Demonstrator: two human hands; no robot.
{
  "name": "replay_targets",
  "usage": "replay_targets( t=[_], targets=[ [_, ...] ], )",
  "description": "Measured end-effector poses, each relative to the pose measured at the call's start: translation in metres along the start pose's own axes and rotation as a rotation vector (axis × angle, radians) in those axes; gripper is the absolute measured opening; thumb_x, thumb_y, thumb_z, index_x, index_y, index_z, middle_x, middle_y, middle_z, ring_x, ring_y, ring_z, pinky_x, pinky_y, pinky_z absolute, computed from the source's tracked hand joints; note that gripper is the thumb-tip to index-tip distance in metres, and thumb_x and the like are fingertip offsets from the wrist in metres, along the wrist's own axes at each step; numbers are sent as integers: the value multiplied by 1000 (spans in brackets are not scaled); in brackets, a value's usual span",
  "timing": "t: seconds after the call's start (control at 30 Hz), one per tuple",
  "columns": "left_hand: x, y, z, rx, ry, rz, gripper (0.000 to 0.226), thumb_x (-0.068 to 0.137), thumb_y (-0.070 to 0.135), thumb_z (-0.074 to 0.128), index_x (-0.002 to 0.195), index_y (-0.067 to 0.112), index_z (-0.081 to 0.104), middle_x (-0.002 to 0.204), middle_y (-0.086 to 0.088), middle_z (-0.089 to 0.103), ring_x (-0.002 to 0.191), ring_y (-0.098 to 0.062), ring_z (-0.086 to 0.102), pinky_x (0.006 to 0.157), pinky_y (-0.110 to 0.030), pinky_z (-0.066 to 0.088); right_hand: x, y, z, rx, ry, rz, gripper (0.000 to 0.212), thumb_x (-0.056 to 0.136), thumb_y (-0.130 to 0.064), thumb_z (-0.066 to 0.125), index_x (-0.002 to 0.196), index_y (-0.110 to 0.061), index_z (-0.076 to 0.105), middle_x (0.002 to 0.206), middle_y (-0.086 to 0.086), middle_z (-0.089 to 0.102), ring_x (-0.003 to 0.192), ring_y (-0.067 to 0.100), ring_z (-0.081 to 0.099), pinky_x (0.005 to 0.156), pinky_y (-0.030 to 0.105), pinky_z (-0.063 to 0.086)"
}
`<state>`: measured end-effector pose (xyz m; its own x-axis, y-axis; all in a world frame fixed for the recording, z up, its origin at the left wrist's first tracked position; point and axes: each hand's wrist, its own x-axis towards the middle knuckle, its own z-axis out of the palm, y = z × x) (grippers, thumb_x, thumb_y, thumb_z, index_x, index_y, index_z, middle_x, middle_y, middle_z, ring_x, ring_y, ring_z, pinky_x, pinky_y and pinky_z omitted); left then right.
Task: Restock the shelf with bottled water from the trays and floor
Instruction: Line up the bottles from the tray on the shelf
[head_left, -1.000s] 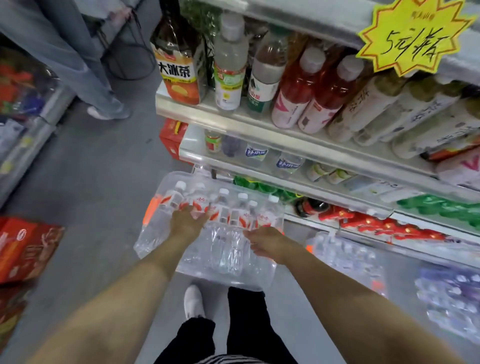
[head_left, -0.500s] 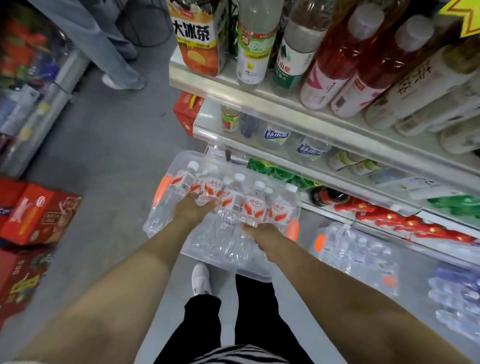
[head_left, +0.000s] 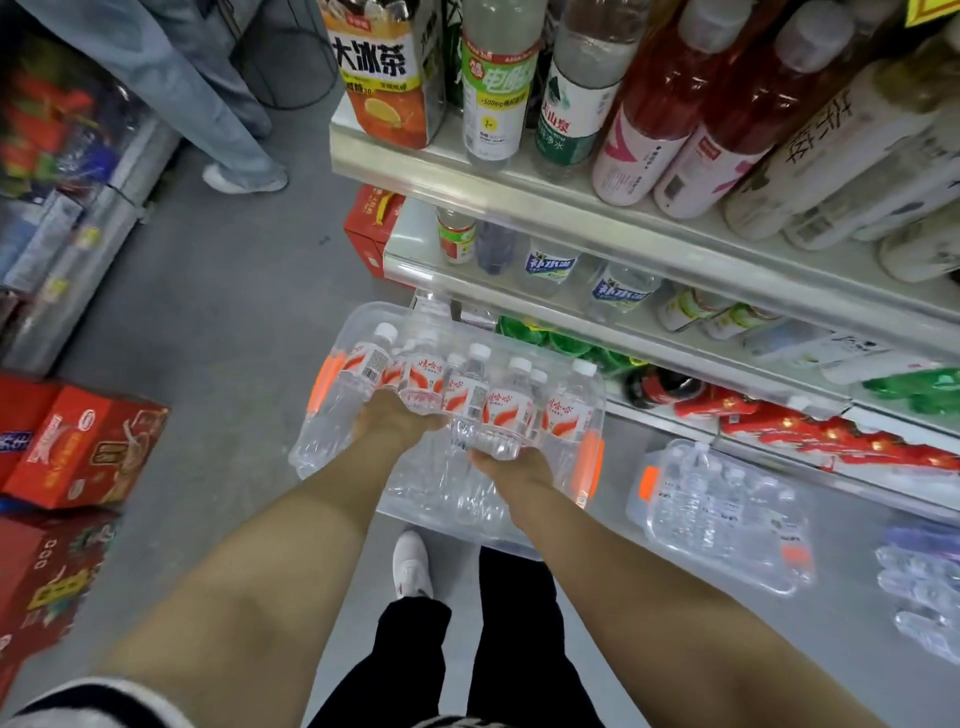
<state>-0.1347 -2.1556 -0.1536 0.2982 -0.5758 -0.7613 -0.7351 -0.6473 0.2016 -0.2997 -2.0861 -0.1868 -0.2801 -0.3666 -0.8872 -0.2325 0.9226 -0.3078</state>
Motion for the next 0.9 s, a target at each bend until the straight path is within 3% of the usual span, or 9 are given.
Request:
replay_targets(
  t=[0.1,0.2,0.3,0.43,0.5,0.57,0.7,0.8,0.9],
  targets=[
    [-3,-1,-7,-37,-59,26,62,77,47,80,125,14,60,123,-8,65,111,-30,62,96,-39,51,-3,1,7,-4,40,-25,96,71,-56,86,145,-9,45,144,11,53,127,33,57,103,41,52],
    [-4,-10,-14,-166,-119,28,65,78,42,82,130,13,57,125,-7,63,114,-31,61,96,-40,52,-5,2,9,-50,87,-43,90,79,-50,83,146,-7,39,145,14,52,128,33,57,101,39,53],
    [-9,-27,-22,-337,-191,36,47,80,38,82,112,13,60,116,-5,62,115,-32,60,96,-40,48,-18,0,0,8,66,-43,82,89,-38,77,150,-3,35,146,15,53,129,32,56,97,35,50],
    [-27,-54,-40,-565,-400,15,88,51,59,92,117,7,64,117,-9,69,106,-30,67,101,-46,49,-38,5,-19,183,-6,-84,58,93,-27,74,139,1,52,121,11,65,117,35,61,94,40,51],
    [-38,-63,-46,-684,-478,15,75,60,45,92,116,2,66,107,-13,75,88,-30,74,86,-44,58,-38,12,-24,279,-52,-103,66,88,-33,79,140,-2,53,111,7,65,106,30,63,90,39,53],
    [-54,-67,-52,-784,-537,52,48,81,29,81,116,-1,67,101,-15,76,81,-29,75,70,-38,61,-49,14,-28,374,-85,-125,70,82,-38,84,139,-9,56,125,8,65,114,30,62,98,44,54],
    [-78,-62,-70,-934,-599,160,41,79,24,80,114,5,71,104,-14,74,90,-29,74,84,-43,59,-89,9,-42,526,-180,-225,33,85,-34,82,110,-17,69,109,-1,73,103,18,66,86,33,53],
    [-98,-42,-95,-980,-612,290,36,81,13,79,116,5,70,96,-12,74,86,-27,73,78,-42,61,-120,-1,-58,559,-186,-340,52,82,-33,84,123,-9,66,114,6,75,106,21,70,100,42,54],
    [-117,-17,-123,-966,-602,446,59,75,13,82,130,3,62,106,-16,72,88,-29,72,79,-43,59,-155,-20,-79,558,-170,-485,28,93,-21,73,118,-8,69,110,8,76,95,18,72,83,33,58]
  ],
)
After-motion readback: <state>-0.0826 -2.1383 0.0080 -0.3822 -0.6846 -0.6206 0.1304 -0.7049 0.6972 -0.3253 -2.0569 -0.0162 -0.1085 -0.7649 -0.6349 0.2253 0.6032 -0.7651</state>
